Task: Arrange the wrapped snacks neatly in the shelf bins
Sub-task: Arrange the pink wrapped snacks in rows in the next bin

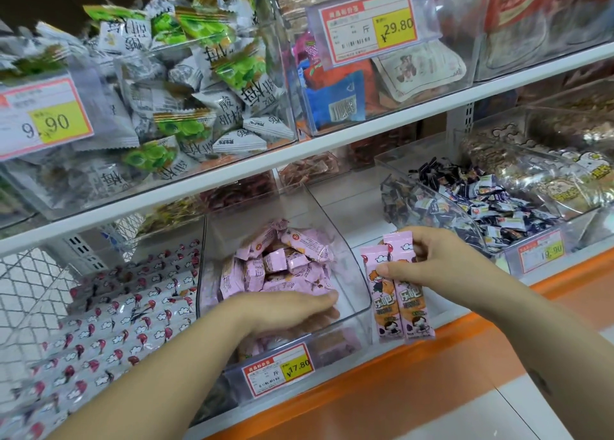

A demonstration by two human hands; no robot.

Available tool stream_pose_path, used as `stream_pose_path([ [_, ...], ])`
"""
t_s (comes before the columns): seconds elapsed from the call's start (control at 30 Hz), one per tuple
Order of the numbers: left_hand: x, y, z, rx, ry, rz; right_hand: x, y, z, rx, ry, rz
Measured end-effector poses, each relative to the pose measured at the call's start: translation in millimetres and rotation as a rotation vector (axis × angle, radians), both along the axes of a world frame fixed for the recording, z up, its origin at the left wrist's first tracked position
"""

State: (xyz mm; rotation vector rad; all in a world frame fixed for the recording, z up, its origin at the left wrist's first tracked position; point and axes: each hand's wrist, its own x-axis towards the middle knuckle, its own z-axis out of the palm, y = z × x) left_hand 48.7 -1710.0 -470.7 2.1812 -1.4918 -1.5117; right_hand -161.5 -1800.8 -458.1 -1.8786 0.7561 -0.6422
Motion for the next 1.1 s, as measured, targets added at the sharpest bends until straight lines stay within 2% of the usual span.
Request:
stream_pose_path([
  [0.07, -2, 0, -3, 0.027, -0.072, -0.072, 0, -1, -1, 0.005, 0.005, 0.008],
  [0.23, -4, -2, -6, 0.024, 0.019, -0.125, 0, -3, -4, 0.005, 0.01, -0.005],
  [0.47, 5, 5, -4, -0.174, 0.115, -0.053, 1, -1, -2, -0.003, -0.008, 0.001],
  [0.6, 14, 14, 7, -0.271, 0.065, -0.144, 0, 3, 9, 0.016, -0.084, -0.014],
  [0.73, 17, 24, 10, -0.315, -0.034, -0.143, -2, 5, 21, 0.066, -0.217, -0.052],
  [0.83, 20, 31, 10, -0.382, -0.03, -0.086, 0, 10, 28, 0.005, -0.234, -0.06],
  [1.0, 32, 41, 22, -0.544, -0.092, 0.009, 10, 26, 37, -0.218, -0.16, -0.076],
  [1.1, 37, 48, 32, -0.626, -0.146, 0.03, 17, 35, 45, -0.166, -0.316, -0.026],
])
